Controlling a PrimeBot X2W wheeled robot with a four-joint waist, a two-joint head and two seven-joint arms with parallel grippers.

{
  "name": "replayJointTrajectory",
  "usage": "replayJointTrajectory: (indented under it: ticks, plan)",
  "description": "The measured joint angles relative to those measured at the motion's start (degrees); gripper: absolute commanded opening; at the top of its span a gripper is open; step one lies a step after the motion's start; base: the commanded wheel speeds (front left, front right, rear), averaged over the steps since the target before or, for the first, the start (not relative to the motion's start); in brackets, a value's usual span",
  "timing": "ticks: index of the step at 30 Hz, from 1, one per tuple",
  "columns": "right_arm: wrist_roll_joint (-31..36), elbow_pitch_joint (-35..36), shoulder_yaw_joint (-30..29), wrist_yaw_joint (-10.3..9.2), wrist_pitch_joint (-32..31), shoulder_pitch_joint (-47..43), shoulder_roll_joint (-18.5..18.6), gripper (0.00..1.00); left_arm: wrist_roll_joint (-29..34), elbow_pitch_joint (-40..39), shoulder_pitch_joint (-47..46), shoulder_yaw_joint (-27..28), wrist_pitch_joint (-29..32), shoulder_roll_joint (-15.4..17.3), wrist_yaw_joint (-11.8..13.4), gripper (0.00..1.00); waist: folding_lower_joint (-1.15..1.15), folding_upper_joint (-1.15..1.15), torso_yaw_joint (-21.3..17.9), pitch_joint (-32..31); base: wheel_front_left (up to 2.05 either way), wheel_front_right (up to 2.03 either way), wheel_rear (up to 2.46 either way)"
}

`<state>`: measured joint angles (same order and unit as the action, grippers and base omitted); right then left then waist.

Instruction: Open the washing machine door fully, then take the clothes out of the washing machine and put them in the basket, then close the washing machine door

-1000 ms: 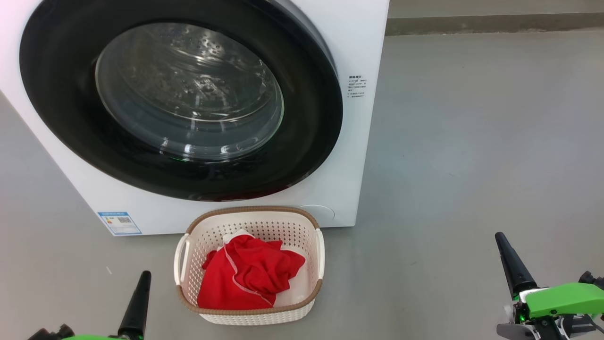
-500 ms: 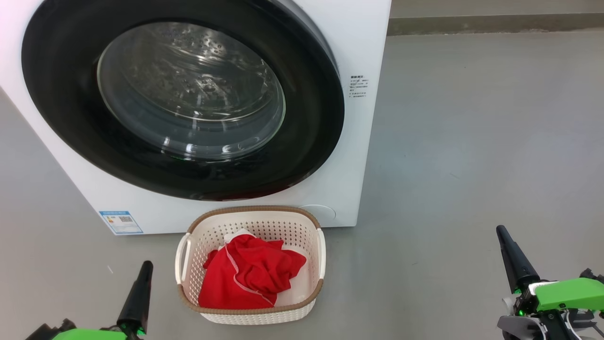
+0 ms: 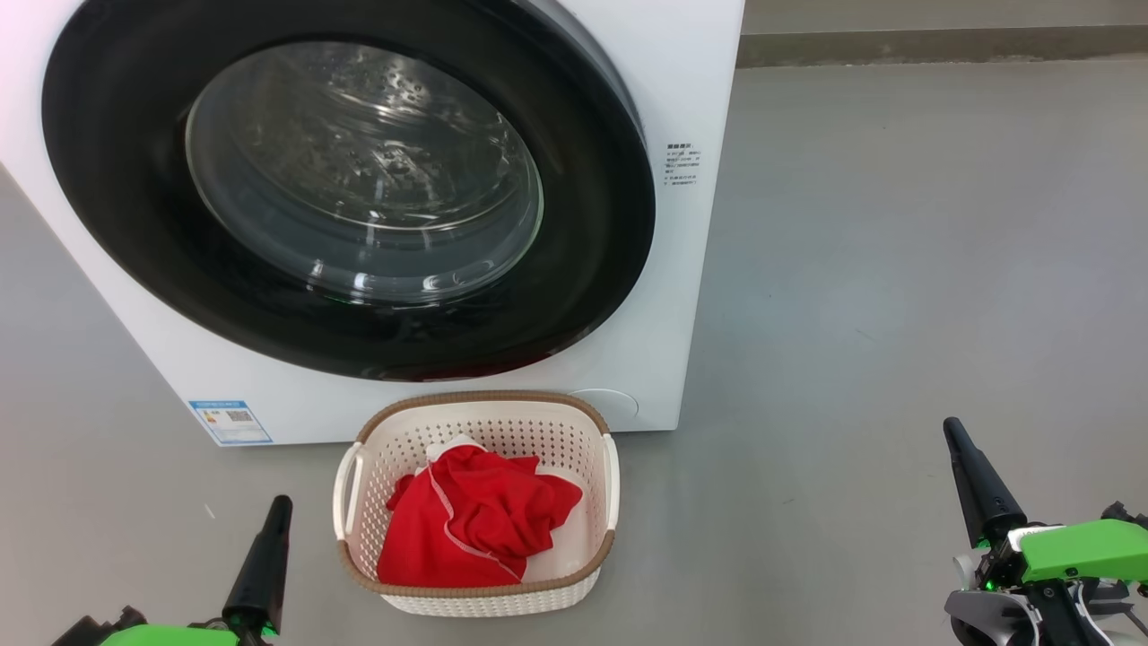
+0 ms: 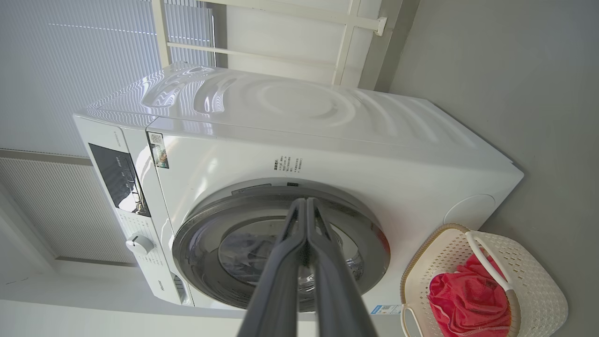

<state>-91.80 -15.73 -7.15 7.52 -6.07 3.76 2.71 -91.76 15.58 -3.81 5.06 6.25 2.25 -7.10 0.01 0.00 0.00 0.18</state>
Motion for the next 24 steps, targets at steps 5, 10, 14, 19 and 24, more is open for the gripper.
replayJointTrajectory:
  ticks: [5,10,14,19,24]
  plan:
    - [0.0,0.0,0.0,0.0,0.0,0.0,0.0,0.0,0.0,0.0,0.0,0.0,0.0,0.0,0.0,0.0,0.0,0.0,0.0,0.0,0.0,0.0,0.0]
    - [0.0,0.0,0.0,0.0,0.0,0.0,0.0,0.0,0.0,0.0,0.0,0.0,0.0,0.0,0.0,0.0,0.0,0.0,0.0,0.0,0.0,0.0,0.0]
    - [0.0,0.0,0.0,0.0,0.0,0.0,0.0,0.0,0.0,0.0,0.0,0.0,0.0,0.0,0.0,0.0,0.0,0.0,0.0,0.0,0.0,0.0,0.0]
    - [0.0,0.0,-0.1,0.0,0.0,0.0,0.0,0.0,0.0,0.0,0.0,0.0,0.0,0.0,0.0,0.0,0.0,0.0,0.0,0.0,0.0,0.0,0.0]
    - [0.0,0.0,-0.1,-0.01,0.0,0.0,0.0,0.0,0.0,0.0,0.0,0.0,0.0,0.0,0.0,0.0,0.0,0.0,0.0,0.0,0.0,0.0,0.0]
